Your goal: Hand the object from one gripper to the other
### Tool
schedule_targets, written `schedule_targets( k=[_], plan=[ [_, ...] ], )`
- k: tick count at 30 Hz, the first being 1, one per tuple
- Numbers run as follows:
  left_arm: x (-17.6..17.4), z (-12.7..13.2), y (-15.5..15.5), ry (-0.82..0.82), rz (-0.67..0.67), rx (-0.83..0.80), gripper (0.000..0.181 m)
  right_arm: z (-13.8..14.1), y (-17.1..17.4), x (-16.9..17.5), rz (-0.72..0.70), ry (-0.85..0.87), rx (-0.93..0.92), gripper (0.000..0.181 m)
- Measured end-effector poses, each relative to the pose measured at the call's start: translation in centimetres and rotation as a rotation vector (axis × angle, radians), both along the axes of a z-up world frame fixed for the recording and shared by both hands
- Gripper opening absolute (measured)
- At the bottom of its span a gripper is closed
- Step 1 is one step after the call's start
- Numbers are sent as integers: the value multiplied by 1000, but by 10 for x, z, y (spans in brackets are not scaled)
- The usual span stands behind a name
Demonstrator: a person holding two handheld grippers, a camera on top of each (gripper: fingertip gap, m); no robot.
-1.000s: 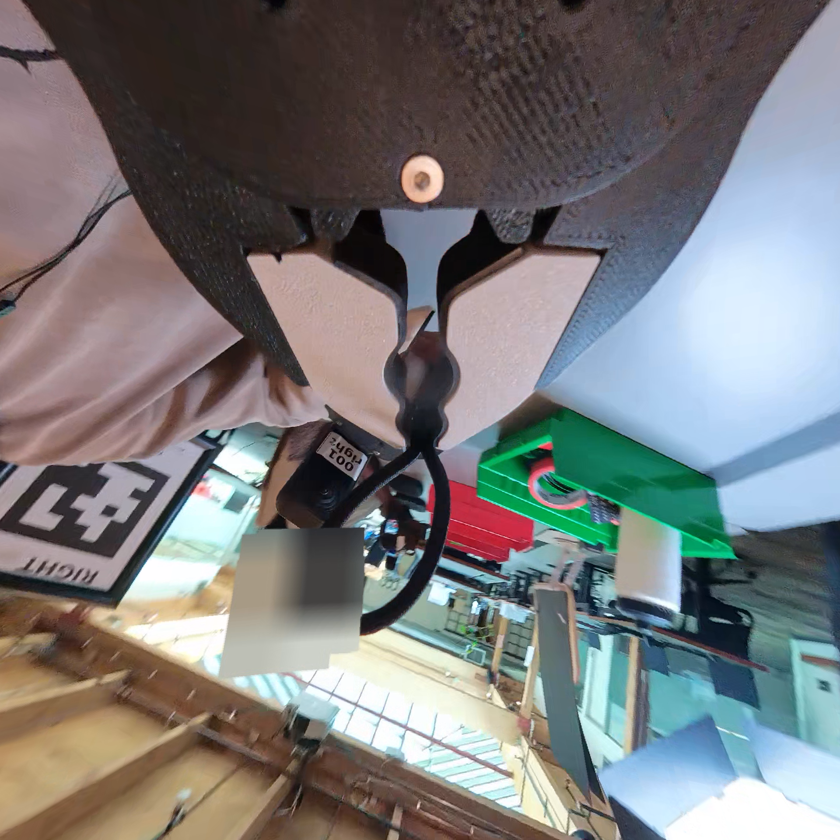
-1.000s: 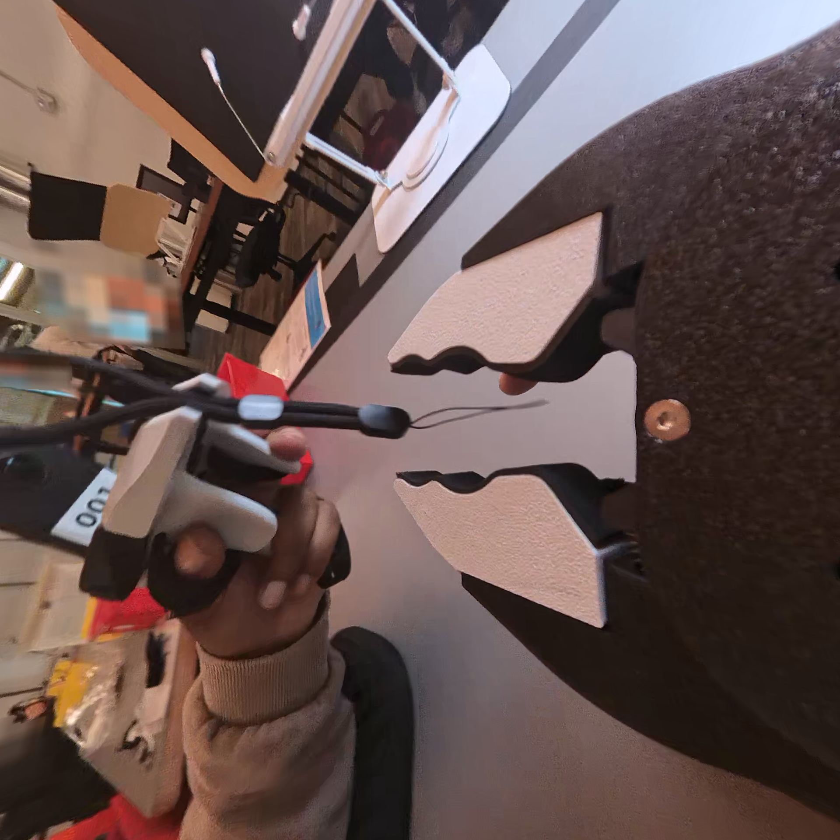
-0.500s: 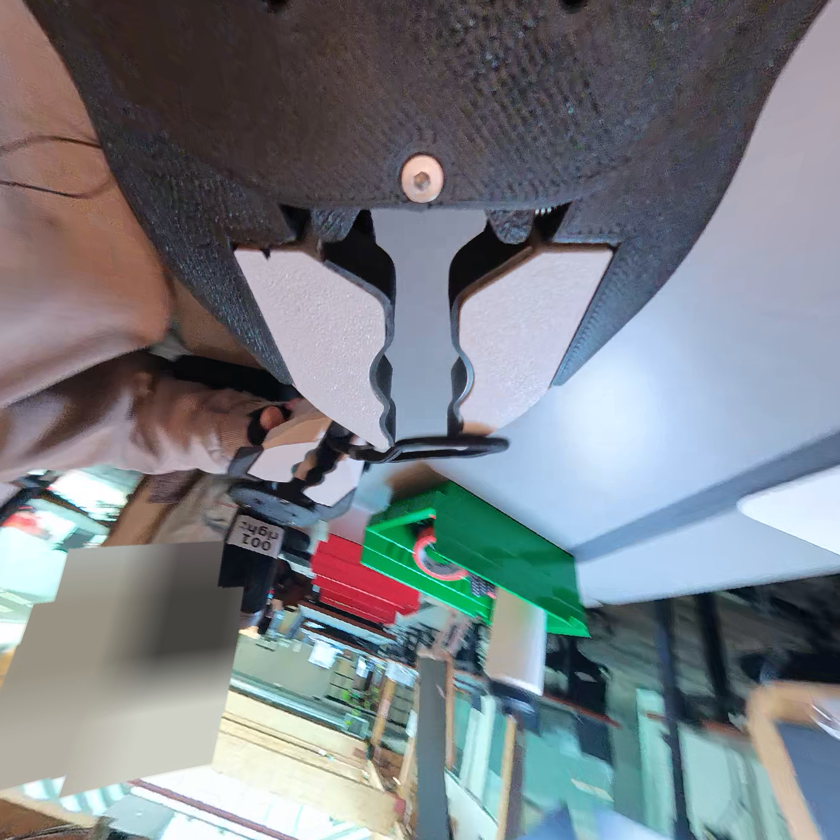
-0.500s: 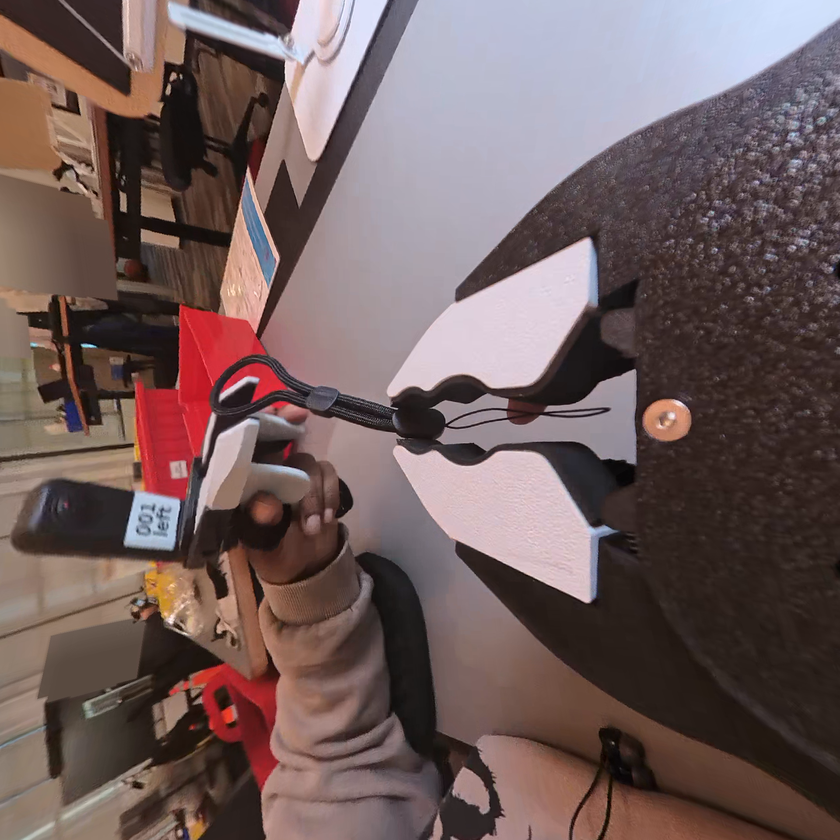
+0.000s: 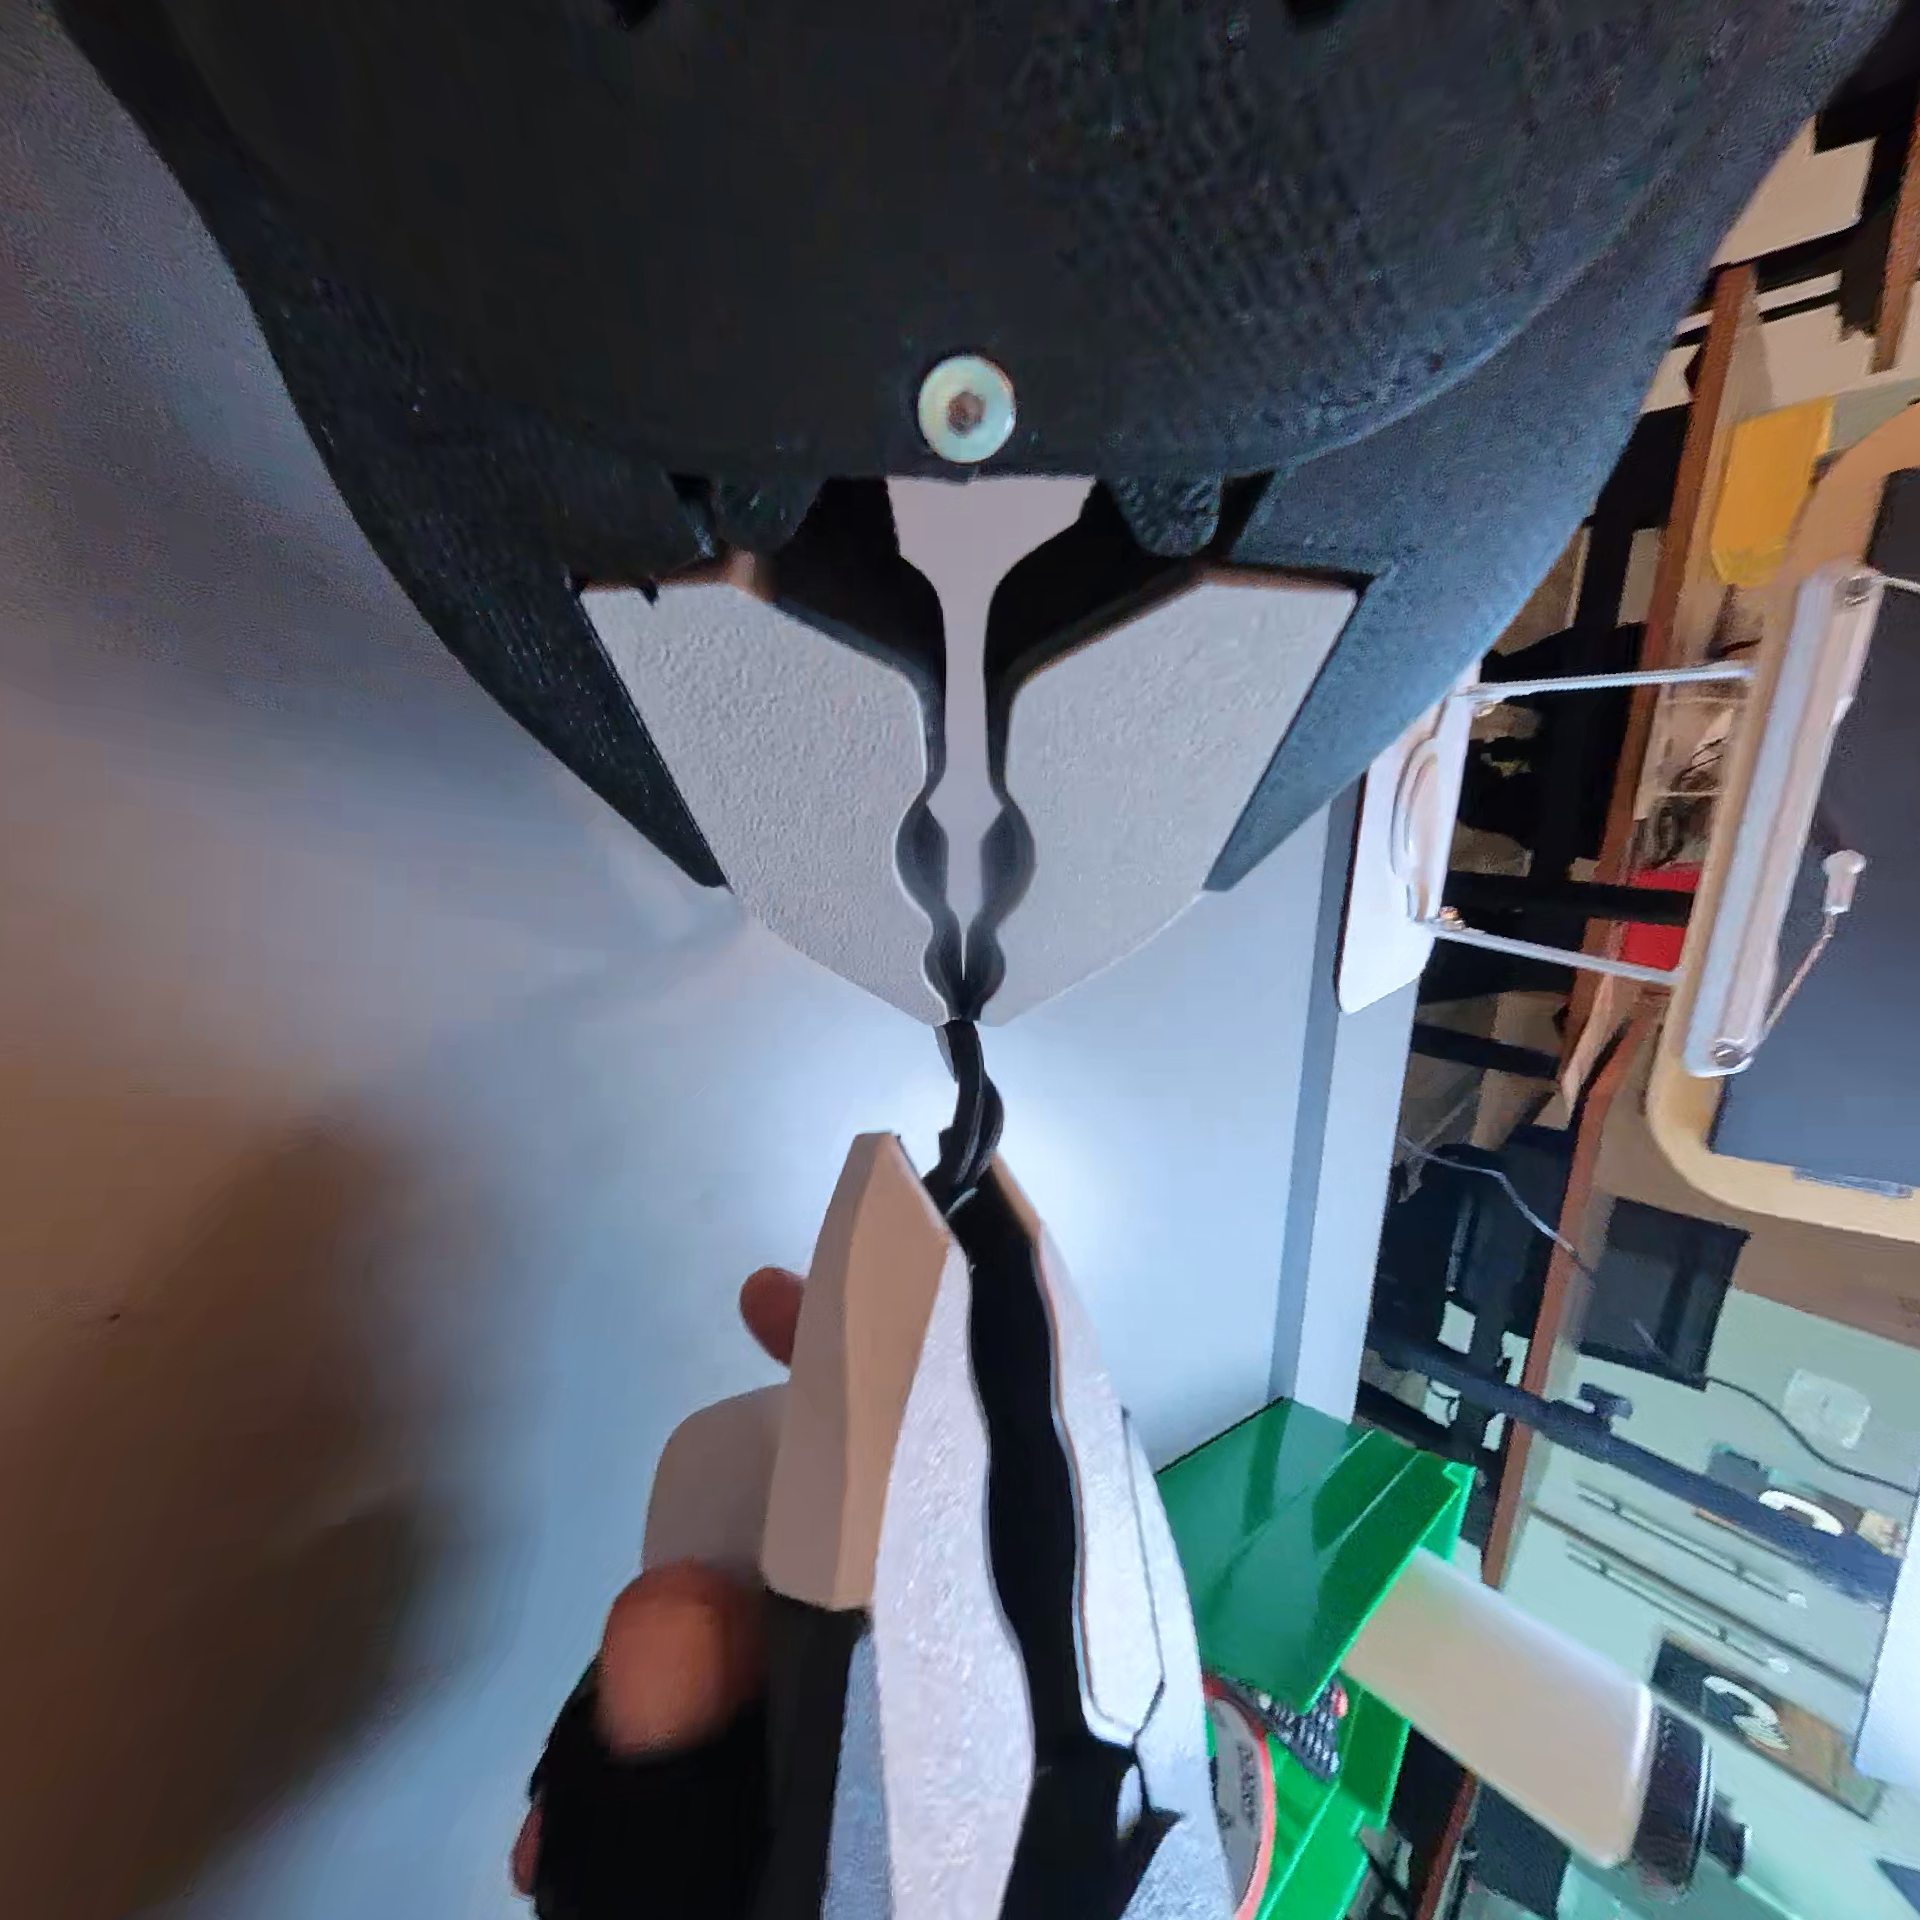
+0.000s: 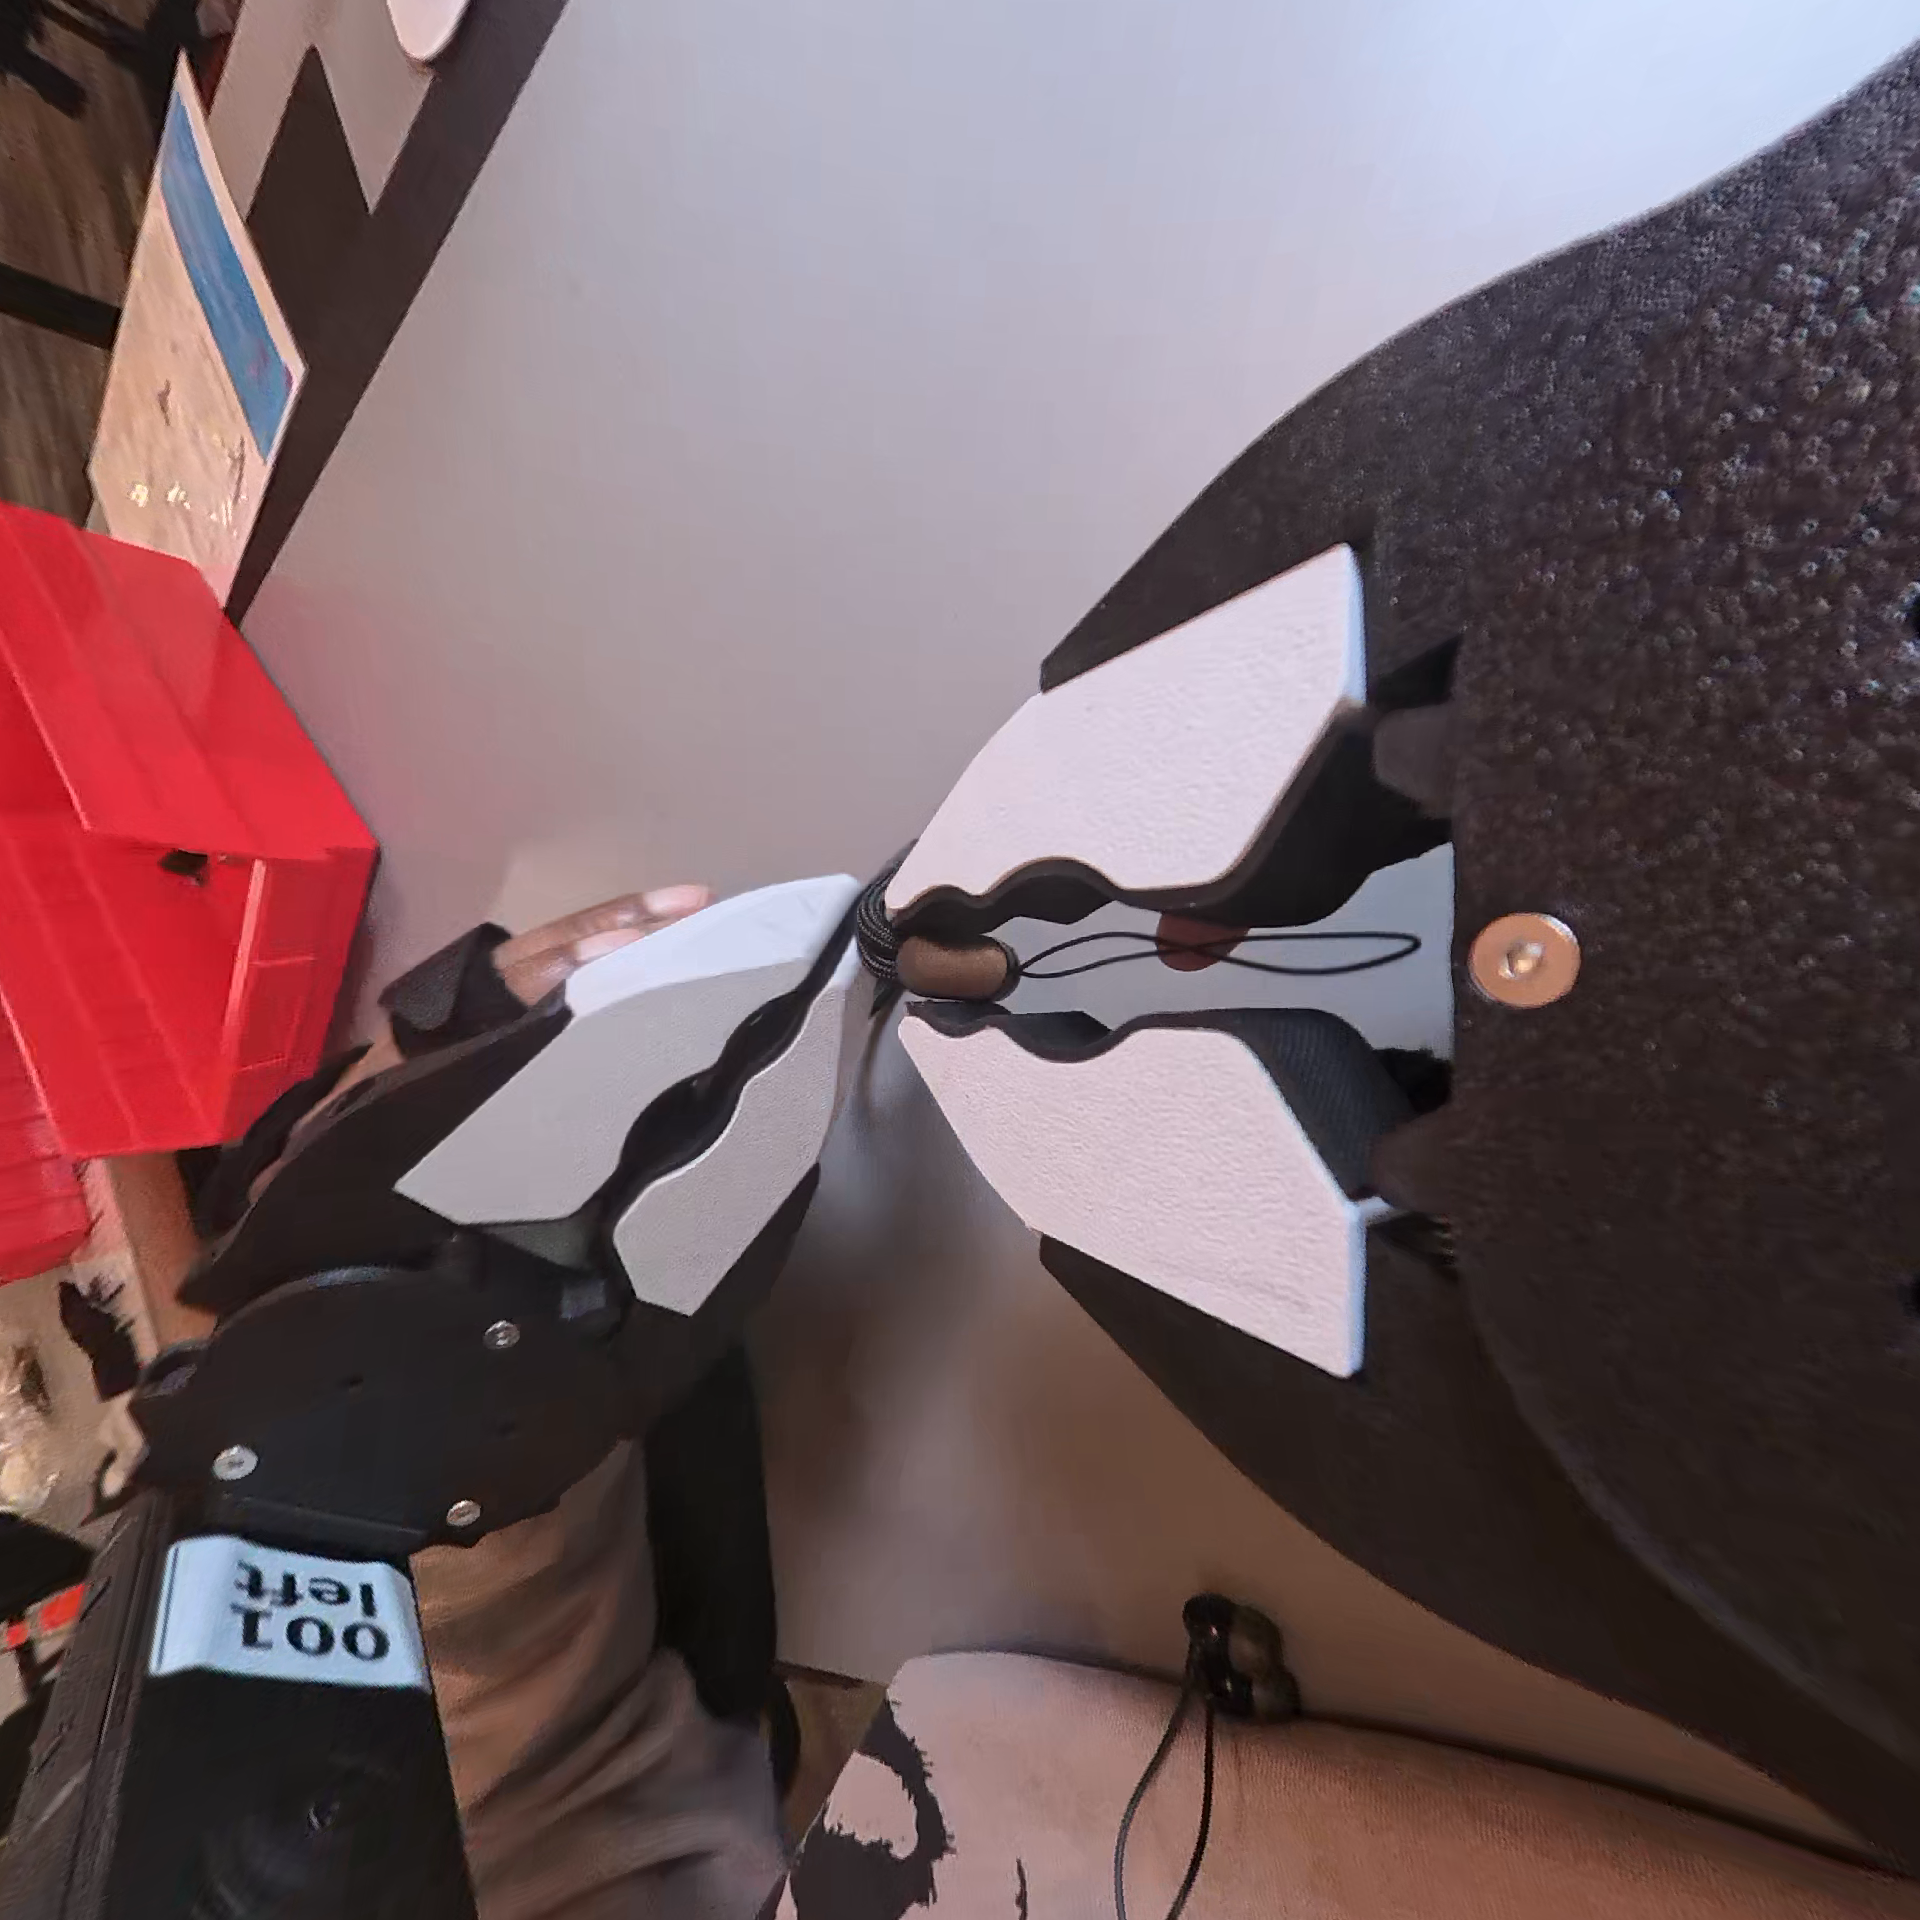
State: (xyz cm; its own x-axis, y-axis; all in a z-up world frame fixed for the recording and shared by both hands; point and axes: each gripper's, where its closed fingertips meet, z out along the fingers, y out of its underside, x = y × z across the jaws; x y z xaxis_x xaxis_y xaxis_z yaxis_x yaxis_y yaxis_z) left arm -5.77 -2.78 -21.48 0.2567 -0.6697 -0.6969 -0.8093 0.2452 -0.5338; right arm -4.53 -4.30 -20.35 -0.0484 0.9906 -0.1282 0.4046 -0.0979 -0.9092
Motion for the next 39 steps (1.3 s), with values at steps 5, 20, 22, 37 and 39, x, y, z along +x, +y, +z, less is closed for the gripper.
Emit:
schedule_targets(
  k=[5,20,22,37,39],
  plan=[
    [7,14,-6,-301,-22,-258,0,32,0,4,28,163,-52,12],
    [16,35,-14,-522,-71,-435,10,53,-5,6,52,282,-88,29],
    [12,58,-15,-742,-110,-560,10,83,0,15,62,447,-157,44],
    [13,110,-21,-1393,-358,-758,10,51,-38,-20,162,357,-510,38],
    [12,105,-16,-1360,-304,-711,9,51,-36,-19,159,368,-510,13]
  ],
)
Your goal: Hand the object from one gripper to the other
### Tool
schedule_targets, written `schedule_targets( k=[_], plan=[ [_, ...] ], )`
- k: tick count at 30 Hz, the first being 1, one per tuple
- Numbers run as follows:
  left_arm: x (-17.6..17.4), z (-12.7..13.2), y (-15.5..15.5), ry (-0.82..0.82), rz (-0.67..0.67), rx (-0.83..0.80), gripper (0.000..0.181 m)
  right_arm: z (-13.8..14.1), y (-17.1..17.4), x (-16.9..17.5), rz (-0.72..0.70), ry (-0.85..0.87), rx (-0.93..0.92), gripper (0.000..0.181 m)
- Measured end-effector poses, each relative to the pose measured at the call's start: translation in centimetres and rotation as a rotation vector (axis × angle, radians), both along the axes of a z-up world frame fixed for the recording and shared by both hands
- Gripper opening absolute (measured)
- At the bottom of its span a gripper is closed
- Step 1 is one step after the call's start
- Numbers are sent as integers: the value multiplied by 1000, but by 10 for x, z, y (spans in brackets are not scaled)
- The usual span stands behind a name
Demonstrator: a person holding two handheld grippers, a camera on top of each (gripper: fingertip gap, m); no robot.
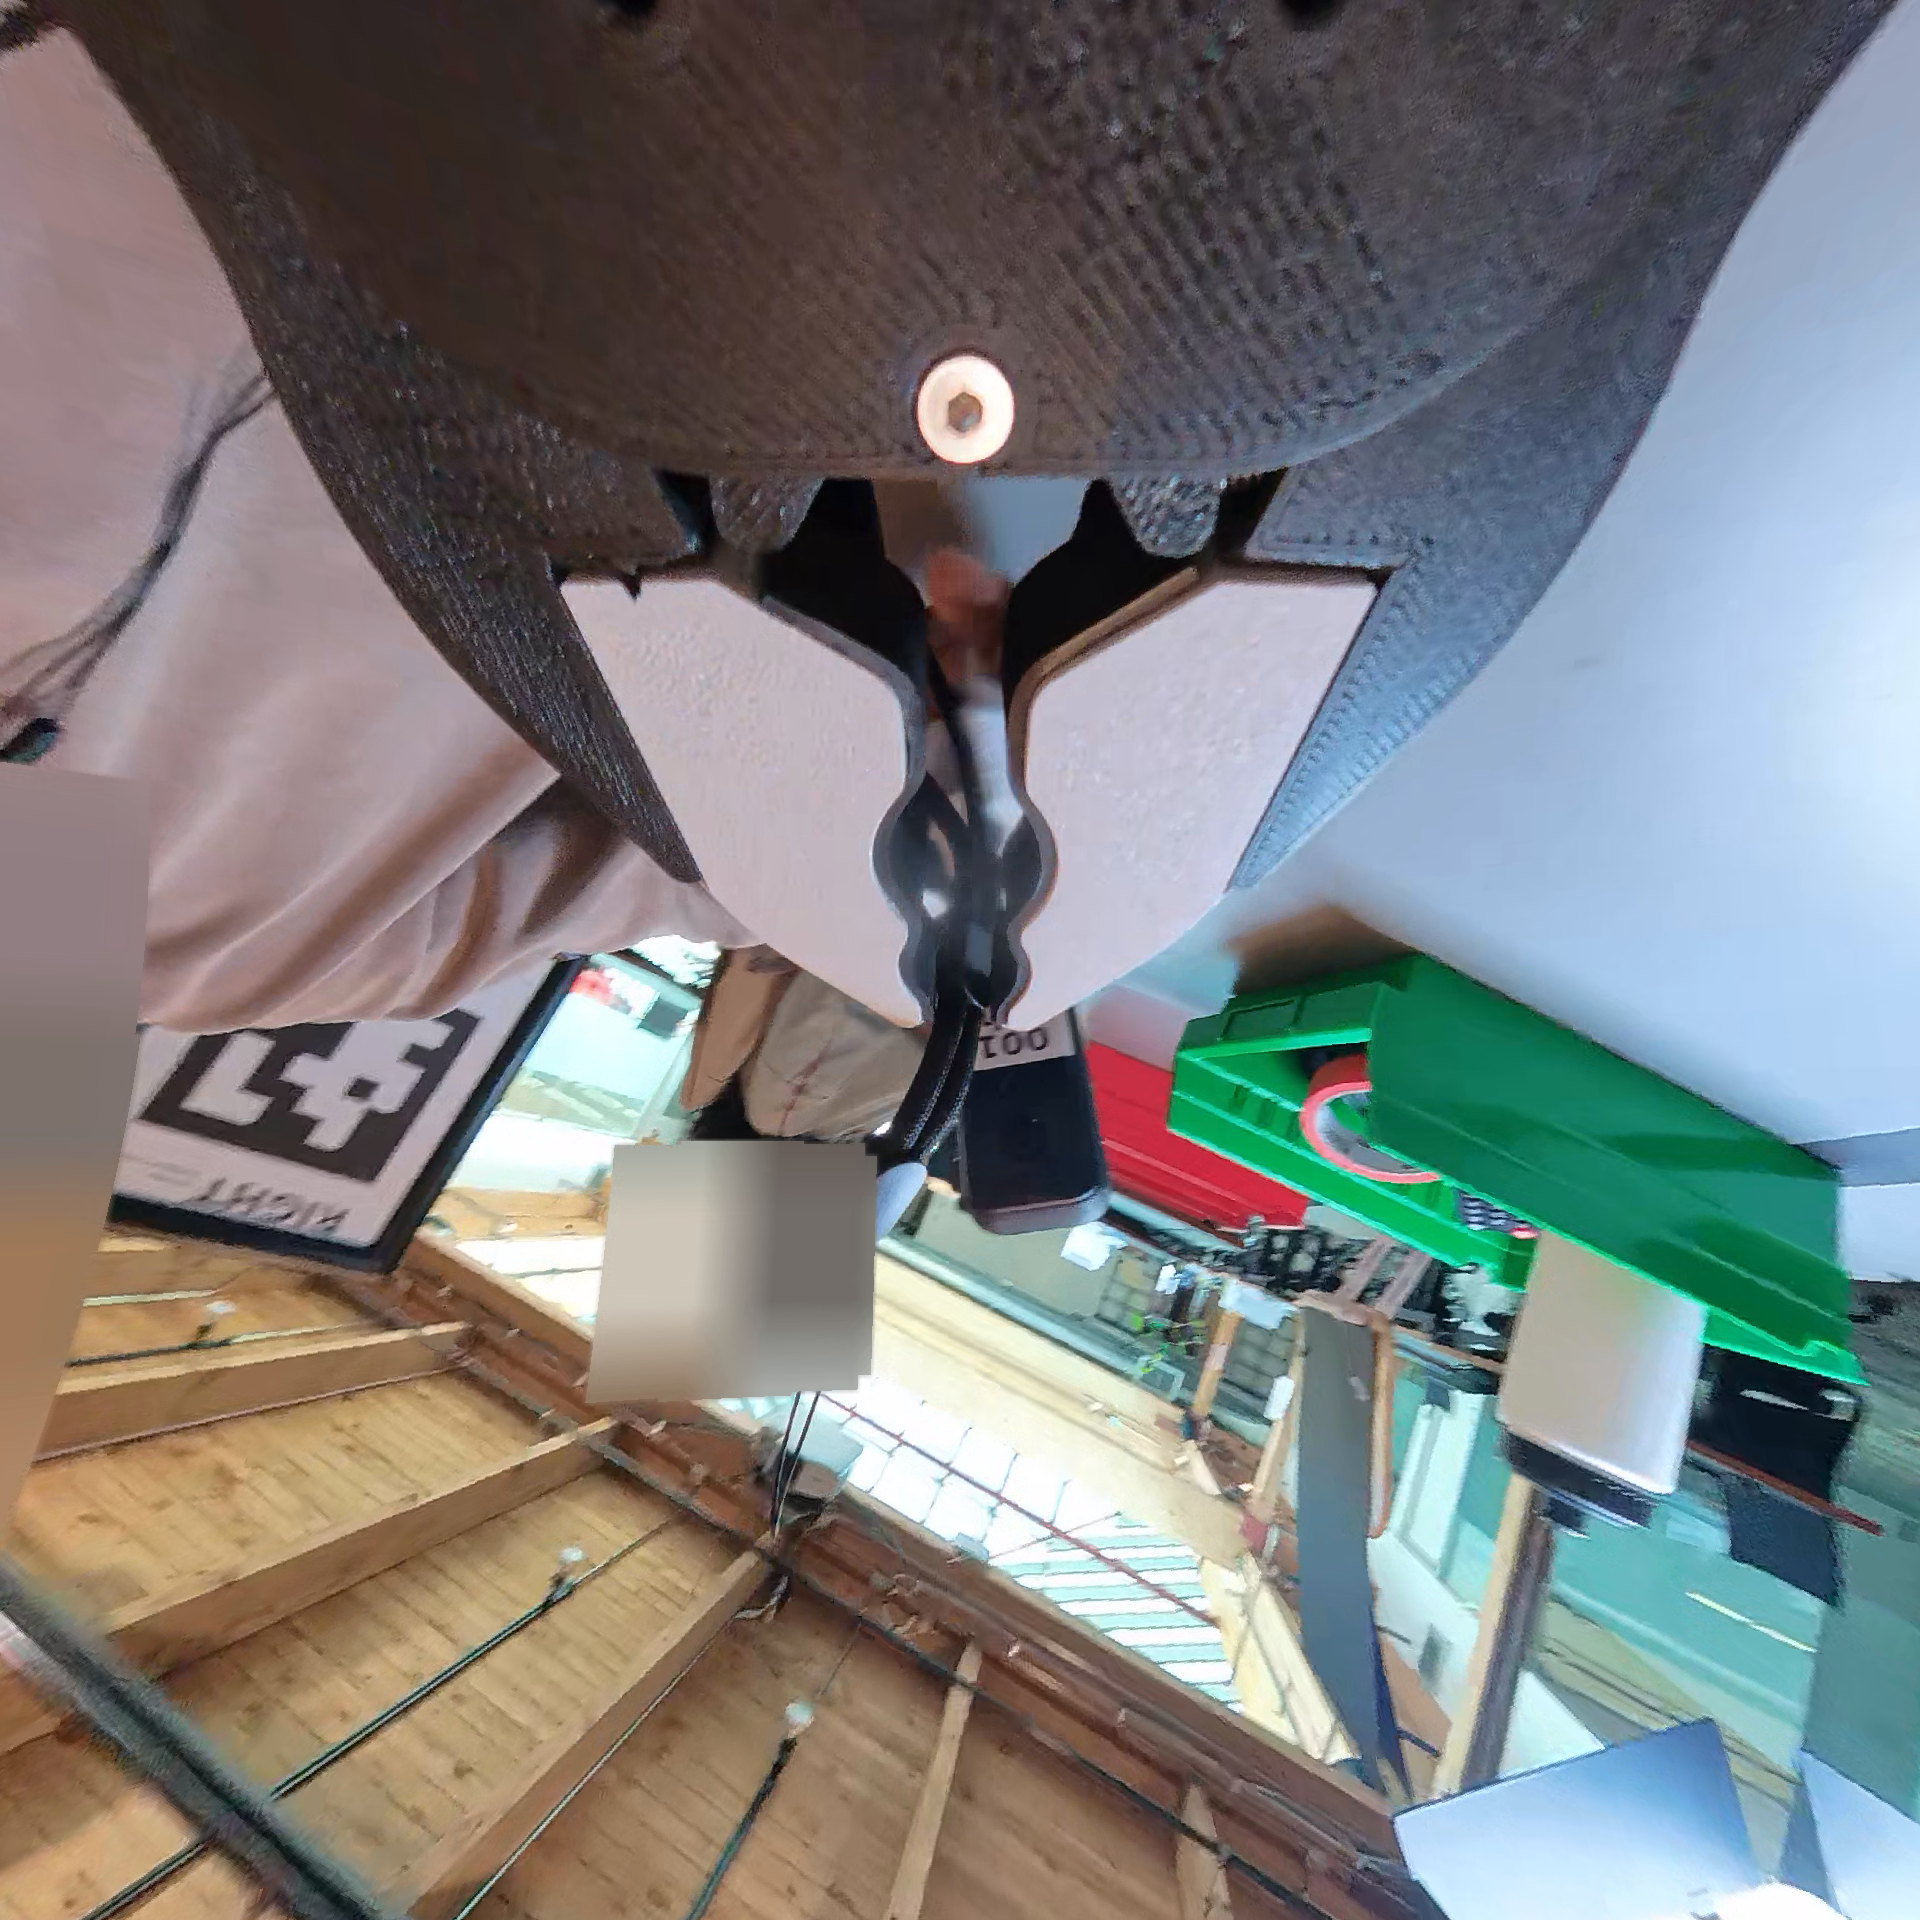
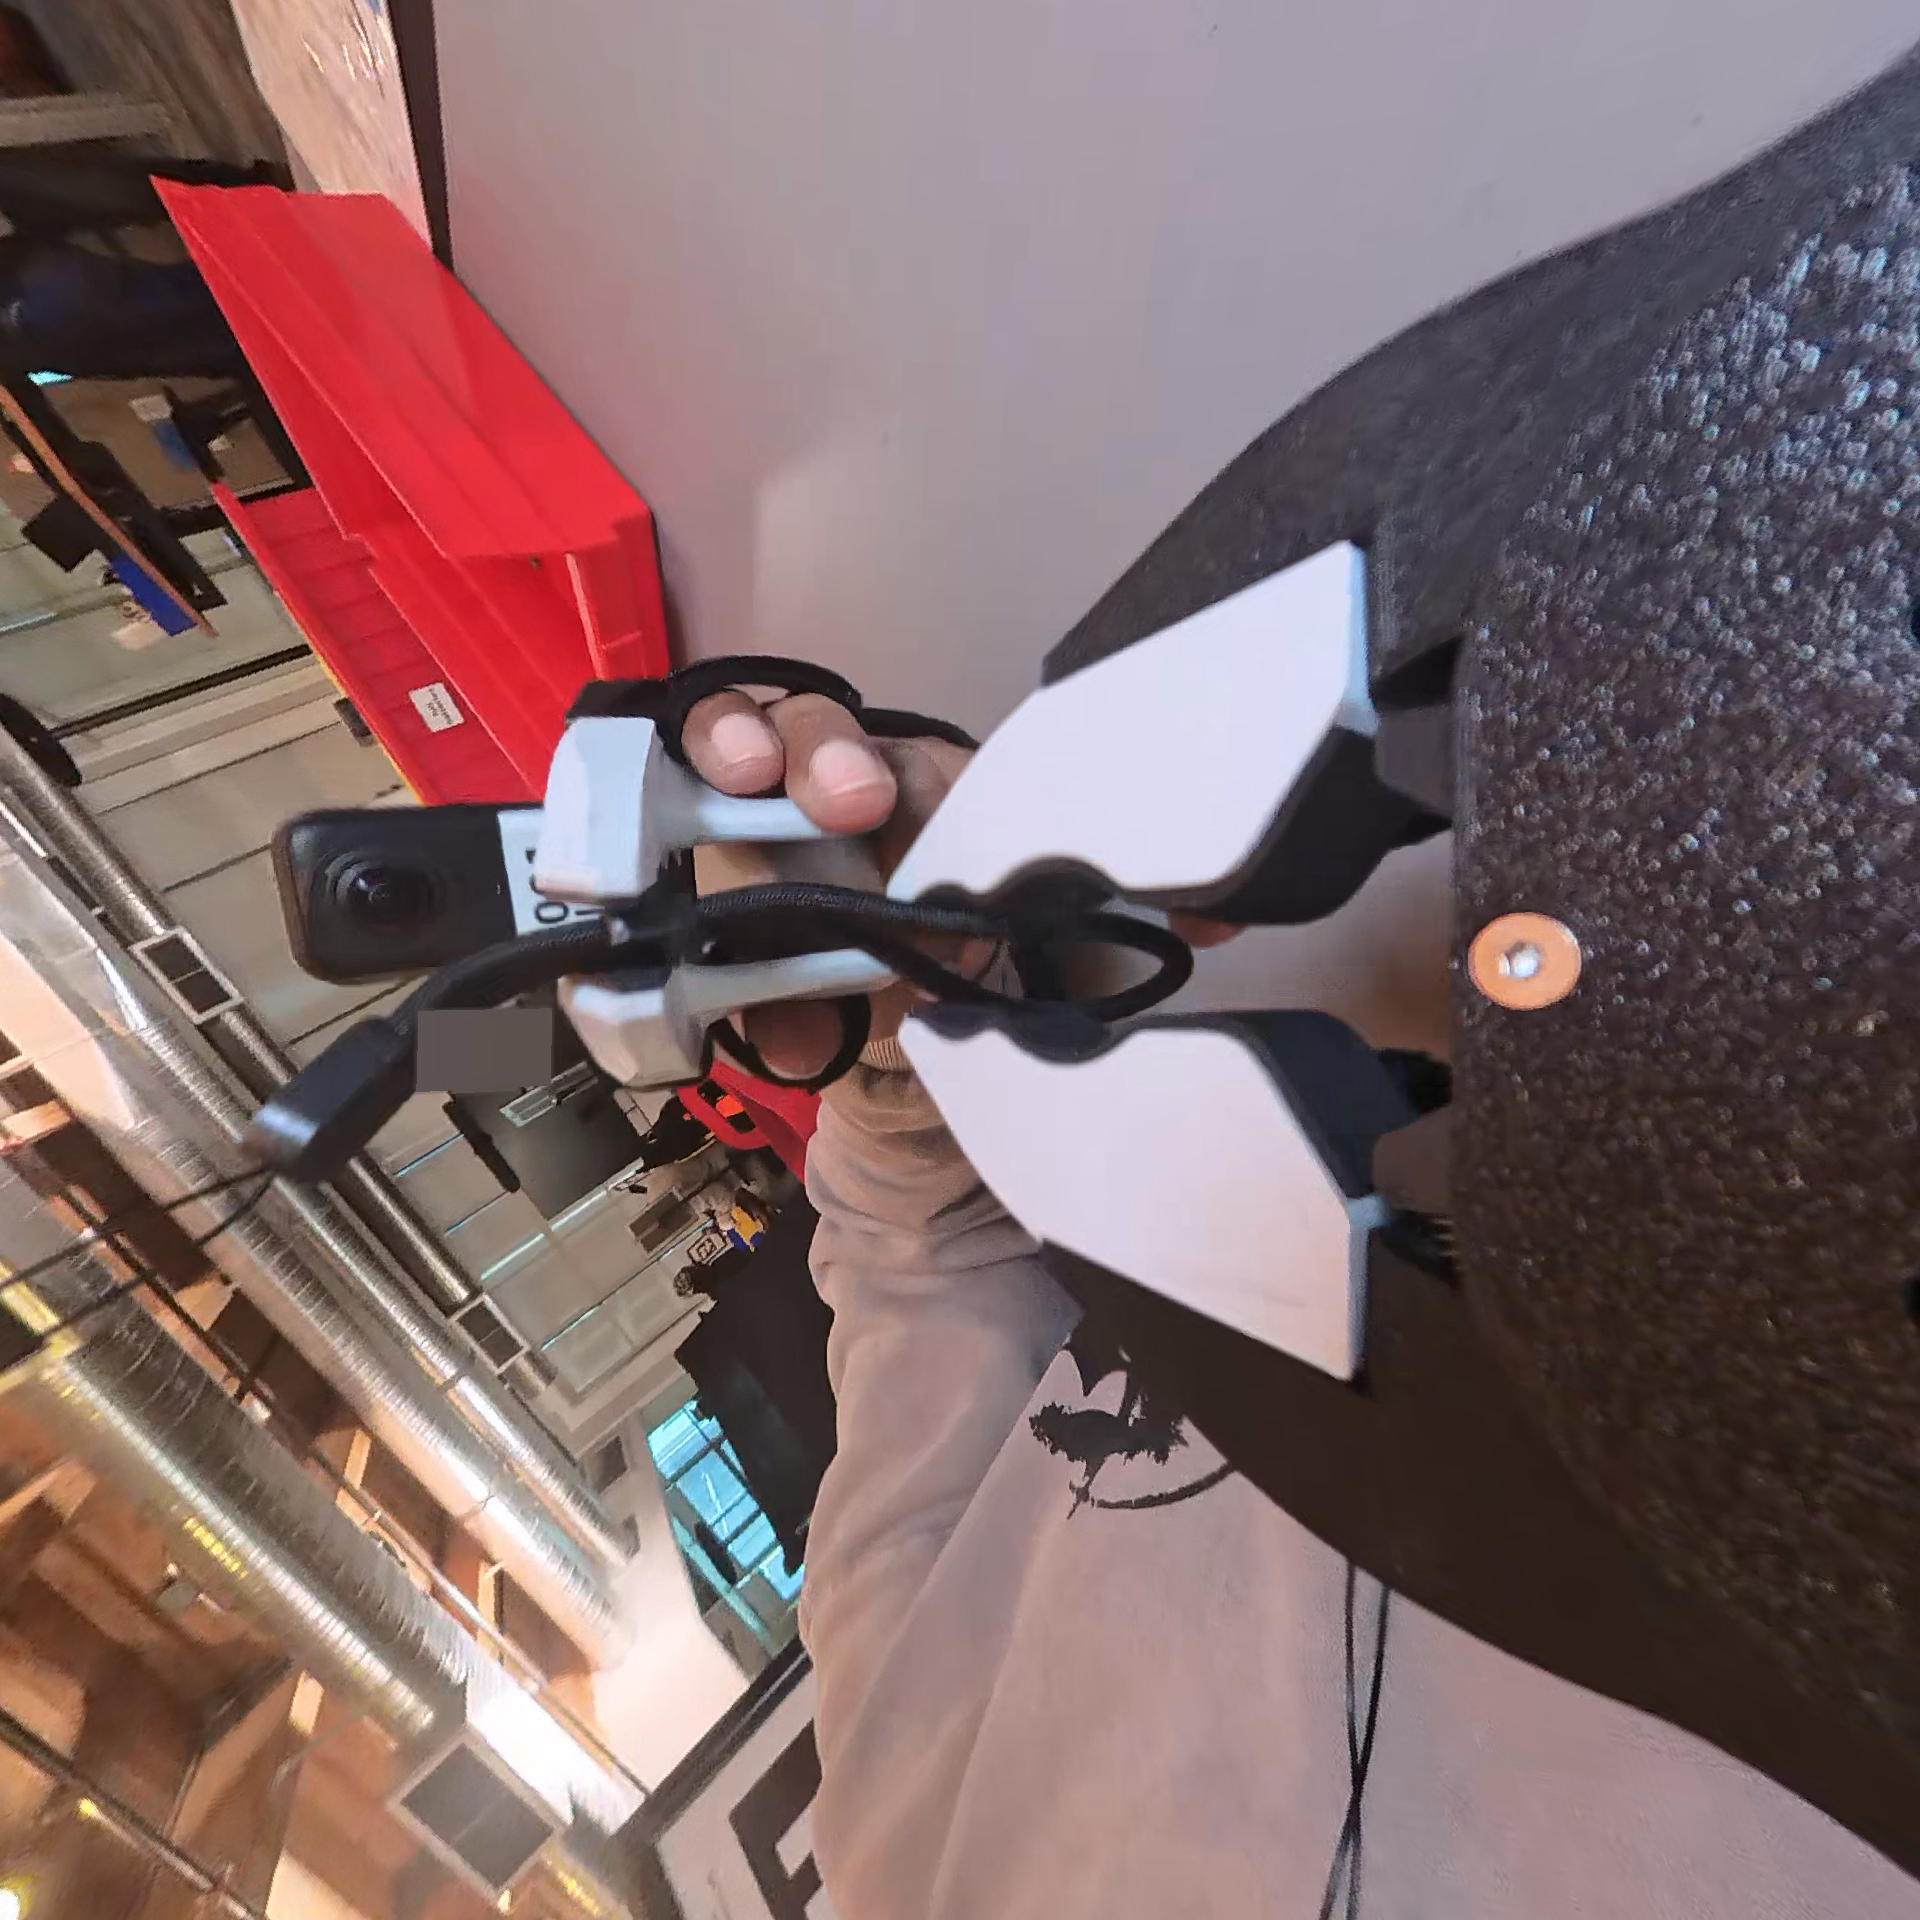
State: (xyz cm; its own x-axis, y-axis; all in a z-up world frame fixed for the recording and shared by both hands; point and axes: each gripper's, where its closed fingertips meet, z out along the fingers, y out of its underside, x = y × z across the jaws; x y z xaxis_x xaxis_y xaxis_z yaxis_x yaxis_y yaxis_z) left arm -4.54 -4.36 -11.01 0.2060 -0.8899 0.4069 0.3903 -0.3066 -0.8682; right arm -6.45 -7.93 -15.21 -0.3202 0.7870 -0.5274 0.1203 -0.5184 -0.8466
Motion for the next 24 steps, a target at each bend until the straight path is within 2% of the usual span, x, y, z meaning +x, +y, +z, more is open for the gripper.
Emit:
schedule_targets(
  k=[1,7,9,13,16,19,21,24],
  plan=[
    [-1,-3,3,31,33,10,9,-1,5,1,-25,-12,-1,4],
    [-17,-8,12,79,43,-28,6,-2,40,16,-187,-97,173,3],
    [-25,-15,17,140,39,-42,22,-4,54,24,-242,-146,299,3],
    [-61,-7,35,146,143,-26,34,0,81,39,-362,-187,497,3],
    [-90,7,43,199,298,60,35,-2,91,44,-415,-235,627,3],
    [-78,2,34,421,303,158,35,-12,87,41,-397,-272,726,2],
    [-57,-21,26,618,229,138,44,-22,78,36,-355,-301,782,2],
    [-32,-55,14,872,162,188,42,-38,65,29,-302,-357,872,2]
  ],
)
